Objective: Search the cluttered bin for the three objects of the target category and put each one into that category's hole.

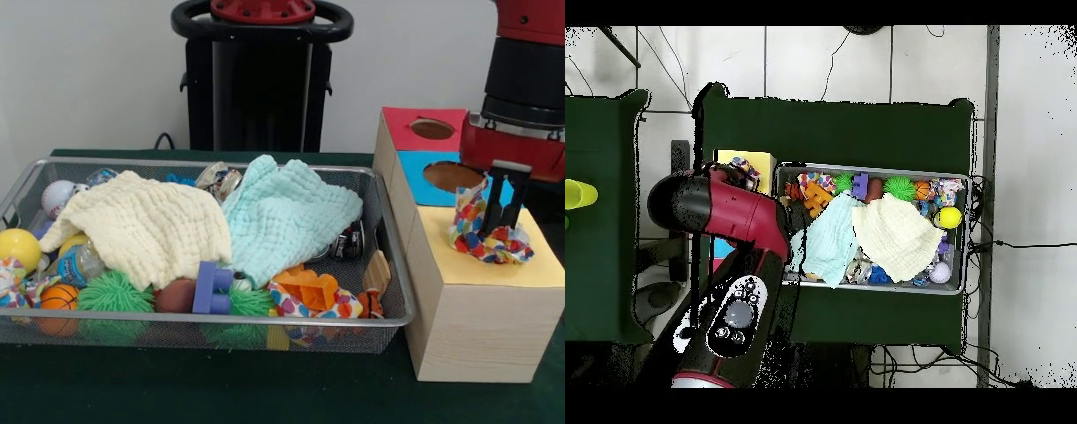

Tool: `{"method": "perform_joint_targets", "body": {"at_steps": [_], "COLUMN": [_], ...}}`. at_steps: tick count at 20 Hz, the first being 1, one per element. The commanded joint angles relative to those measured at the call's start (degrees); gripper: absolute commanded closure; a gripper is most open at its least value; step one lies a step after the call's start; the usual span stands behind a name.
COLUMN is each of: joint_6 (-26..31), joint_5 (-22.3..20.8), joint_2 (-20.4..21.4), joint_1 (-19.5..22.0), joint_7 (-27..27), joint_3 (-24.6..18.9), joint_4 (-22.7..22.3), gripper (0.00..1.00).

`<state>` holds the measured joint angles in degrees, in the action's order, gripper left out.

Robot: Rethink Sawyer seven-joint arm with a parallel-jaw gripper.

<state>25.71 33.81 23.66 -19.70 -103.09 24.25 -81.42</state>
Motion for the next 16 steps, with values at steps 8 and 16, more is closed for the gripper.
{"method": "perform_joint_targets", "body": {"at_steps": [8,16], "joint_6": [-5.41,-4.65], "joint_5": [0.06,1.67], "joint_2": [-7.74,-11.17], "joint_1": [2.95,5.29], "joint_7": [-12.46,-12.5], "joint_3": [-8.12,-12.24], "joint_4": [-4.1,-3.61], "gripper": [1.0,1.0]}}
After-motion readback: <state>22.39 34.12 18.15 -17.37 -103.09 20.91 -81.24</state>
